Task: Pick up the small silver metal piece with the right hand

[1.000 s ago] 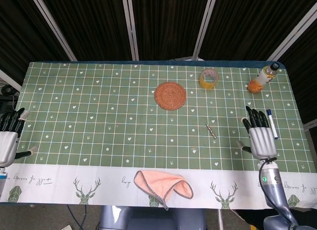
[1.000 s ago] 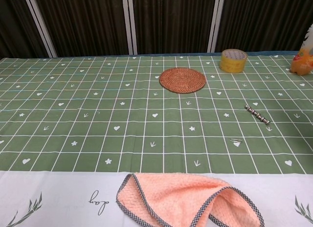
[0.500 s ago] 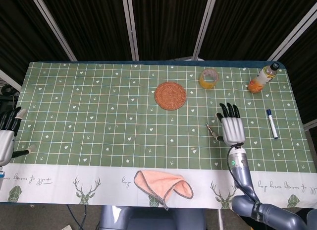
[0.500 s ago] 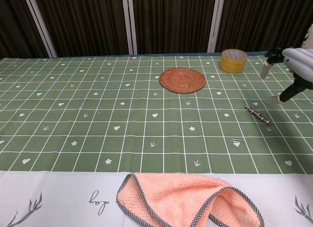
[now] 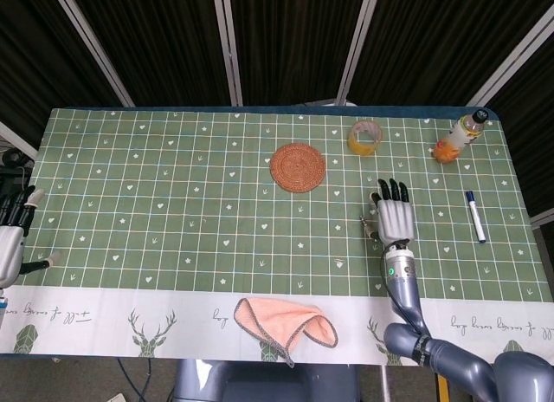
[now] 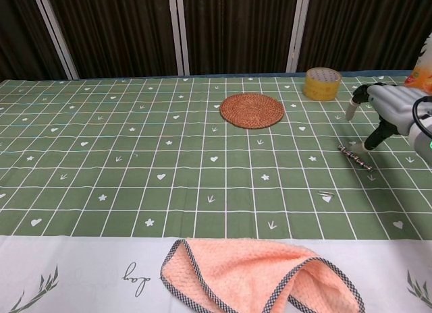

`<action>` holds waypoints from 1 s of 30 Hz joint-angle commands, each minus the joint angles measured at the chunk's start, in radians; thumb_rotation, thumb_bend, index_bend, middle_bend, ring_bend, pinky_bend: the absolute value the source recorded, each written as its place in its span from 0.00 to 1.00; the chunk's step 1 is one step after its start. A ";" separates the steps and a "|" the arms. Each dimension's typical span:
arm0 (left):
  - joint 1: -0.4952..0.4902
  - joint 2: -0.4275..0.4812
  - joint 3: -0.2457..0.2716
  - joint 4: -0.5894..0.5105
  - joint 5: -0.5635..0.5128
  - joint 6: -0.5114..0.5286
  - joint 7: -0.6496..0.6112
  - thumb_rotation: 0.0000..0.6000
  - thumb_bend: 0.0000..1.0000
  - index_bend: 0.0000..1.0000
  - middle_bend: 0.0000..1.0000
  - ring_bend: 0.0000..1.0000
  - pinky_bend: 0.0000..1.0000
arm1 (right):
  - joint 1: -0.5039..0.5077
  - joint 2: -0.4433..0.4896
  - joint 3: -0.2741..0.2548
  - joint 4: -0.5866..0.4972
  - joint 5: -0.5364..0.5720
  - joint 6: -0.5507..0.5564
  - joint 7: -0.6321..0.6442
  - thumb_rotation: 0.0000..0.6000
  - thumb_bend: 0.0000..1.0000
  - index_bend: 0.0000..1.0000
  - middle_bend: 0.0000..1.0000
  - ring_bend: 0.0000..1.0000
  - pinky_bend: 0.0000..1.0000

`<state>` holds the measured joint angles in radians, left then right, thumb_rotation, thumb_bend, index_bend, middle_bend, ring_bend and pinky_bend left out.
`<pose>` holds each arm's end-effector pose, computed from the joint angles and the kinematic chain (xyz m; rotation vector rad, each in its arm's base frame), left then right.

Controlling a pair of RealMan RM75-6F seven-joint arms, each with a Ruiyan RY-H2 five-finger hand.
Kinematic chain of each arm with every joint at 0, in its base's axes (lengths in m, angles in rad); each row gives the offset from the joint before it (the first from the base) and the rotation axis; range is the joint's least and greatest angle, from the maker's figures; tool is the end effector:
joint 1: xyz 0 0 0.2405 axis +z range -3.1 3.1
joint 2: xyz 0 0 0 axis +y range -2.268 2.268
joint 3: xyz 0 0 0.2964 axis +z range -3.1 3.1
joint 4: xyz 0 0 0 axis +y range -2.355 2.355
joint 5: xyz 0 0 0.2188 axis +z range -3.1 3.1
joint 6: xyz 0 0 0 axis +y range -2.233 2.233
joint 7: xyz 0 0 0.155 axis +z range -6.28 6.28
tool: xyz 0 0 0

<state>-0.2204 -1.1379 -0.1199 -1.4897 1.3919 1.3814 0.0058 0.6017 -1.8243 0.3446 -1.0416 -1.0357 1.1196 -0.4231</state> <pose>-0.3576 0.2625 0.1801 -1.3890 -0.8129 -0.8691 -0.2638 -0.4047 -0.0388 1.3802 -0.9268 0.7901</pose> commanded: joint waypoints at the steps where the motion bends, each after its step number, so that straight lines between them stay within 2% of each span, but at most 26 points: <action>1: 0.000 -0.001 0.000 0.001 -0.001 -0.002 0.000 1.00 0.00 0.00 0.00 0.00 0.00 | 0.014 -0.020 0.012 0.020 0.021 -0.018 0.008 1.00 0.10 0.38 0.09 0.00 0.06; 7: -0.003 -0.002 -0.002 0.004 -0.008 -0.009 -0.002 1.00 0.00 0.00 0.00 0.00 0.00 | 0.041 -0.054 0.042 0.052 0.070 -0.047 0.002 1.00 0.10 0.39 0.09 0.00 0.06; 20: -0.006 -0.004 -0.004 0.012 -0.018 -0.019 -0.005 1.00 0.00 0.00 0.00 0.00 0.00 | 0.073 -0.111 0.049 0.148 0.100 -0.074 0.006 1.00 0.11 0.39 0.09 0.00 0.06; 23: -0.006 -0.004 -0.004 0.014 -0.020 -0.020 -0.005 1.00 0.00 0.00 0.00 0.00 0.00 | 0.076 -0.118 0.054 0.162 0.113 -0.085 0.005 1.00 0.17 0.39 0.09 0.00 0.06; 30: -0.007 -0.005 -0.004 0.015 -0.020 -0.021 -0.004 1.00 0.00 0.00 0.00 0.00 0.00 | 0.067 -0.088 0.062 0.085 0.103 -0.076 0.041 1.00 0.45 0.39 0.07 0.00 0.06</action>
<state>-0.2276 -1.1425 -0.1237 -1.4748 1.3722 1.3601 0.0018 0.6719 -1.9234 0.4051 -0.9369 -0.9256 1.0369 -0.3910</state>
